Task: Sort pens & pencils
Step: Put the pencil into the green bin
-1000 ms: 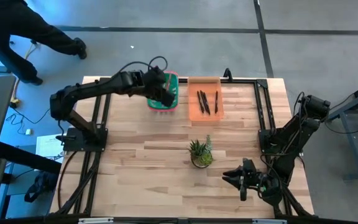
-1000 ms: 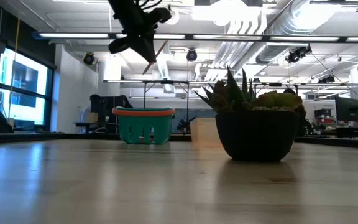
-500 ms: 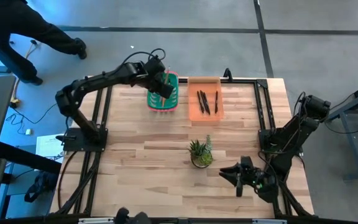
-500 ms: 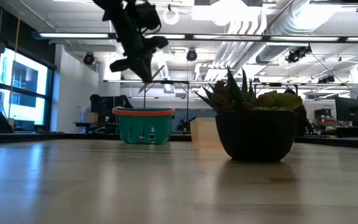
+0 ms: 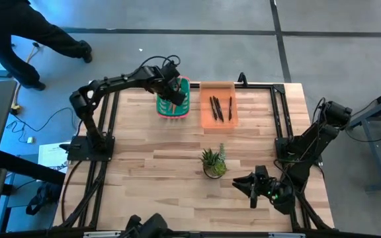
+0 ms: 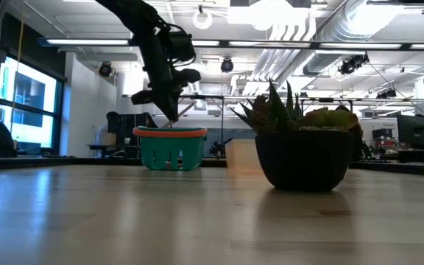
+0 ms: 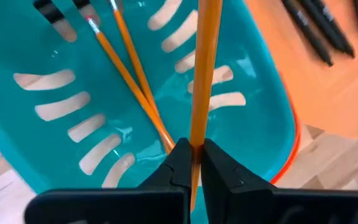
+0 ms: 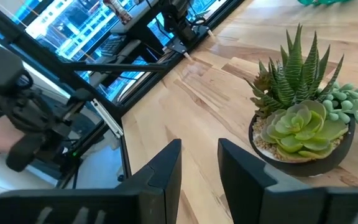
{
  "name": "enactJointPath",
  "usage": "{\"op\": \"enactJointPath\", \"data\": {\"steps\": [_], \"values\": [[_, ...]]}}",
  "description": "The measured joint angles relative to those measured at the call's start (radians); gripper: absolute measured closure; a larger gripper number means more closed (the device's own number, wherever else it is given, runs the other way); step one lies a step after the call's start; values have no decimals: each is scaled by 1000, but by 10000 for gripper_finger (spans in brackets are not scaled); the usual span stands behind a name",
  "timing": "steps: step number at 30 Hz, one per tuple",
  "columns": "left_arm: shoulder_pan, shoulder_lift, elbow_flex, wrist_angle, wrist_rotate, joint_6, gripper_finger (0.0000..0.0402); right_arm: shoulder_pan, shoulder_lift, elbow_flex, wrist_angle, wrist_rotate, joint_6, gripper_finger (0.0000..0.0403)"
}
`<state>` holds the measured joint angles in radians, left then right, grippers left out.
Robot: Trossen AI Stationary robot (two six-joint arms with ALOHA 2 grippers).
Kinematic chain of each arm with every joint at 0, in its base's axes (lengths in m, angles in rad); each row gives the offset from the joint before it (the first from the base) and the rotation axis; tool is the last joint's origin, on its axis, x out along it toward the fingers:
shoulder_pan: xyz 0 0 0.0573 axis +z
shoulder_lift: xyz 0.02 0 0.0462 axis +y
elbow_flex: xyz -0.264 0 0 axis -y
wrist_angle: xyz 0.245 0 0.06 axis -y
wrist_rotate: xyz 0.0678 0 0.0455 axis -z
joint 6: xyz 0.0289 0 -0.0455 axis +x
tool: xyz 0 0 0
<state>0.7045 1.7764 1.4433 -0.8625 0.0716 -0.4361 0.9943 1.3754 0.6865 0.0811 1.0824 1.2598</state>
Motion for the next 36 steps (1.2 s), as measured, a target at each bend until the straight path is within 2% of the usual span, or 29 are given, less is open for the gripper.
{"op": "enactJointPath", "data": {"steps": [13,20,36], "values": [[4,68,1,-4,-4,51,401,0,0,0,6,0,23,306],[31,105,0,-60,11,62,401,0,0,0,6,0,23,306],[82,109,1,-101,58,70,401,0,0,0,6,0,42,306]]}}
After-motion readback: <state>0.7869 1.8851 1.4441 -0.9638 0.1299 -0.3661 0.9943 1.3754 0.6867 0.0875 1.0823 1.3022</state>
